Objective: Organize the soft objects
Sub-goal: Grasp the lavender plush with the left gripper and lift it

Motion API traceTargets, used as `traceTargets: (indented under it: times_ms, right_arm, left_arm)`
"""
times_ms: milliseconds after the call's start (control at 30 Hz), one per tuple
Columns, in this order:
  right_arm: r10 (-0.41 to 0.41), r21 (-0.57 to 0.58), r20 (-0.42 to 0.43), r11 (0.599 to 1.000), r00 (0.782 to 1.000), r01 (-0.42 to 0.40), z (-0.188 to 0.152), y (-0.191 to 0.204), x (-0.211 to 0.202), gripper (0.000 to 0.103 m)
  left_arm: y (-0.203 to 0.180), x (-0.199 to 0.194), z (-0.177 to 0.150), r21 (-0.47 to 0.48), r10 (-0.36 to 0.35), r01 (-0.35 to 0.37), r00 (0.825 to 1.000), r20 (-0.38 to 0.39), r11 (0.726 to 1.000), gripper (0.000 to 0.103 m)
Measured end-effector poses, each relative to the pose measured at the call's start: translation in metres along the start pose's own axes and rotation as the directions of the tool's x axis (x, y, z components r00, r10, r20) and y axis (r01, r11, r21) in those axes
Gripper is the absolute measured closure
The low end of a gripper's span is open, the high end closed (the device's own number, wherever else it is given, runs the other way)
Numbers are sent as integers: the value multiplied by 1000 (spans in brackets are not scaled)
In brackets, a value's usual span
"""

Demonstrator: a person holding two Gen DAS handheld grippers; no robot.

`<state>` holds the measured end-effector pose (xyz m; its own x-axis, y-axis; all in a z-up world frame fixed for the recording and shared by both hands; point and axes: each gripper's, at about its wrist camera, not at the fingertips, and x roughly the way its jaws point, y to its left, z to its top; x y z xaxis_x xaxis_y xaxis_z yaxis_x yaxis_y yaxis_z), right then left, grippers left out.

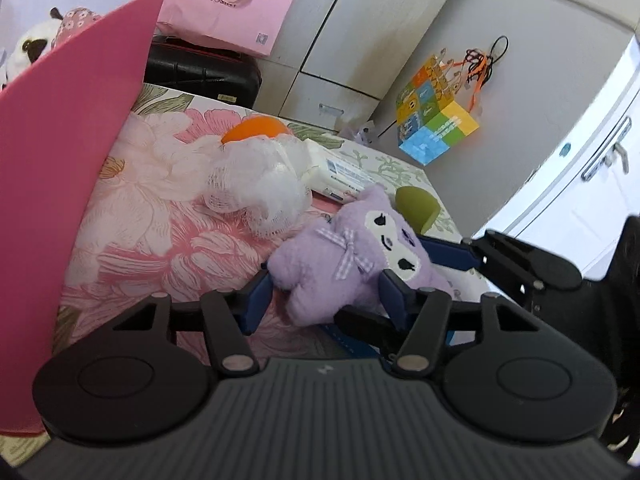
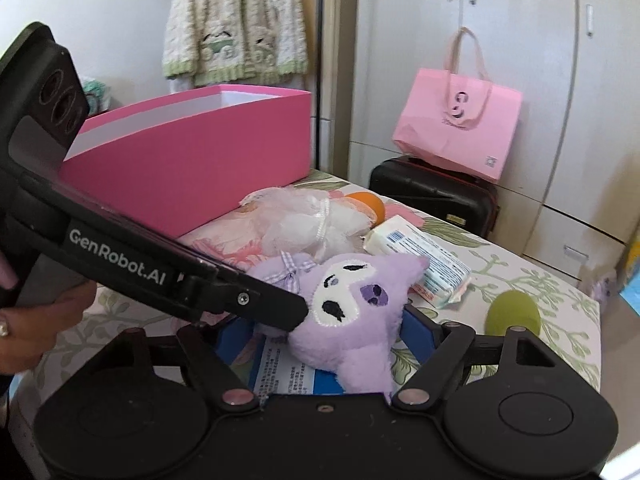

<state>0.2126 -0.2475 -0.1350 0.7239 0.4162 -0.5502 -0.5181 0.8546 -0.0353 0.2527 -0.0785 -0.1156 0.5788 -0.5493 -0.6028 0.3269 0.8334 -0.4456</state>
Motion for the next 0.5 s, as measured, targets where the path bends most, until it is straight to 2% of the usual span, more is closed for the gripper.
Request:
traceTargets:
  times_ms: [167, 267, 500]
  right_arm:
    - [-44, 27, 27, 999, 999, 44, -4, 4, -2, 25]
    - [-69, 35, 42, 997, 997, 68, -5, 7, -4, 28]
    - [-124, 17, 75, 992, 989, 123, -8, 21, -13, 29]
  left_arm:
    - [-9, -4, -5, 34, 10, -11, 999, 39, 999, 58]
    - [-17, -8, -8, 89, 37, -43, 997, 72, 995, 58]
    - [-28, -20, -12, 161, 50, -64, 995, 91, 985, 59]
